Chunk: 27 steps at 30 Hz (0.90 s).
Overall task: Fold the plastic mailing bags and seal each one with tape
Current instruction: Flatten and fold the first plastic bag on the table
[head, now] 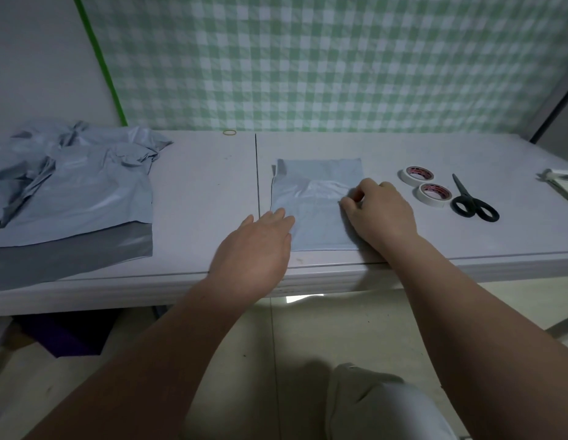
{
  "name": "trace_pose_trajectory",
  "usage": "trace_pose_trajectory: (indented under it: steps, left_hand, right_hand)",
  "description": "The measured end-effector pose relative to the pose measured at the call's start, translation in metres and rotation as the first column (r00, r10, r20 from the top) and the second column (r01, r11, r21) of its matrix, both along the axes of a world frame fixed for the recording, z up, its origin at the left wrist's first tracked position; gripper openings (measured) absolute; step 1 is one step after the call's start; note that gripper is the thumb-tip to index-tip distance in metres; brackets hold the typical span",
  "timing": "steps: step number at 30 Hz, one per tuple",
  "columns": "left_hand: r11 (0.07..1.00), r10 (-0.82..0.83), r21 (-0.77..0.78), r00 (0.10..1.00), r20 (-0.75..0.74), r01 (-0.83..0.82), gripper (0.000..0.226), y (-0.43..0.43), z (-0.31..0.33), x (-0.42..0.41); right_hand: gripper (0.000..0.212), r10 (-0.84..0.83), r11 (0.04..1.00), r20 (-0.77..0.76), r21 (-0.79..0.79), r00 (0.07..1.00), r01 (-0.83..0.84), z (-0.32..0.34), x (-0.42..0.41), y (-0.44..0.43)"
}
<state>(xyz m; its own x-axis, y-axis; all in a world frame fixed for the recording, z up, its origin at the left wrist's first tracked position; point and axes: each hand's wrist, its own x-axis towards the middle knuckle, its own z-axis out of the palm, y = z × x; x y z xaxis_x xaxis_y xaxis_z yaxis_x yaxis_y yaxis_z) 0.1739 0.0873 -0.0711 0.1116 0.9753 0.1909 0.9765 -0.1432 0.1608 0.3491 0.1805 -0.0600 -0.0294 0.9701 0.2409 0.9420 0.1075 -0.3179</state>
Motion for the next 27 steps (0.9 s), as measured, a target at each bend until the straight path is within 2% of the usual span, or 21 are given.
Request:
trace_pose_trajectory:
  steps: [4, 9, 16, 23, 25, 27]
  left_hand:
    - [1.000, -0.008, -0.008, 1.000, -0.027, 0.008, 0.036, -0.002, 0.003, 0.002]
    - [1.000, -0.005, -0.015, 1.000, -0.011, 0.005, 0.039, -0.002, 0.003, 0.002]
    - [1.000, 0.007, -0.009, 1.000, -0.012, -0.007, 0.037, -0.003, 0.004, 0.003]
    - [1.000, 0.021, -0.020, 0.999, -0.038, -0.022, 0.040, 0.002, -0.001, 0.002]
    - [0.999, 0.035, -0.040, 0.998, -0.048, -0.037, 0.042, 0.003, 0.000, 0.002]
    - [0.996, 0.045, -0.078, 0.998, -0.038, -0.048, 0.045, 0.003, 0.001, 0.002]
  right_hand:
    - [0.029, 0.007, 1.000, -0.022, -0.014, 1.000, -0.007, 0.004, 0.009, 0.004]
    - [0.020, -0.011, 1.000, -0.136, -0.022, 0.991, 0.008, 0.004, 0.015, 0.008]
    - [0.019, -0.011, 0.998, -0.195, 0.066, 0.981, 0.024, -0.002, 0.018, 0.002]
    - [0.022, -0.100, 0.992, -0.121, 0.070, 0.988, 0.109, 0.002, 0.013, -0.005]
    - [0.024, -0.097, 0.981, -0.019, 0.167, 0.995, 0.099, 0.004, 0.008, -0.011]
    - [0.026, 0.027, 0.961, 0.011, 0.275, 1.000, -0.029, 0.007, -0.007, -0.021]
